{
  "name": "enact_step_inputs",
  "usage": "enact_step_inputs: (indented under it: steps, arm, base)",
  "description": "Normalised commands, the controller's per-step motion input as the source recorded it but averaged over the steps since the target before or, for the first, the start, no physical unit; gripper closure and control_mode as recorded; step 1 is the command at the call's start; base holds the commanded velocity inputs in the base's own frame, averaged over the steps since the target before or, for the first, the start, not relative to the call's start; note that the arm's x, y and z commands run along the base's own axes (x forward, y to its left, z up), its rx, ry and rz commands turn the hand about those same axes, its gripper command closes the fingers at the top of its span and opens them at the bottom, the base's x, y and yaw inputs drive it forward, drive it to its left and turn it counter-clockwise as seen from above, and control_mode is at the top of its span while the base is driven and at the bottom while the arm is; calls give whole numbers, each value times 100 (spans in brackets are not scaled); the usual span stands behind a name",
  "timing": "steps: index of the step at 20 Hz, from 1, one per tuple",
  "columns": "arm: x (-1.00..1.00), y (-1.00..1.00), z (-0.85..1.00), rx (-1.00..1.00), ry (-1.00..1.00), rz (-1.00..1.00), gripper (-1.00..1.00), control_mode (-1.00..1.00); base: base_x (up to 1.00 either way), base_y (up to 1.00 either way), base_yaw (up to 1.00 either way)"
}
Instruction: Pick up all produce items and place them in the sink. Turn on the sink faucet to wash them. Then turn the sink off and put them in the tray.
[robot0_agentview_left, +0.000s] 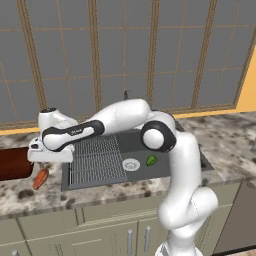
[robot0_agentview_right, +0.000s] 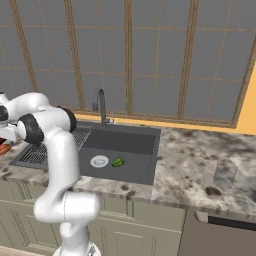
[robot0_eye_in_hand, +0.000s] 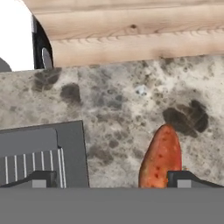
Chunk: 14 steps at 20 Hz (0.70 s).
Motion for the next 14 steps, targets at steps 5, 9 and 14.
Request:
enact_step_inputs:
  steps: [5, 9, 14]
  arm:
    - [22, 36, -47, 0, 0, 3, -100, -100]
    - [3, 17, -31, 1, 0, 3, -100, -100]
    - [0, 3, -36, 3, -1, 4, -100, -100]
  base:
    - [0, 0, 0]
    - [0, 0, 0]
    - [0, 0, 0]
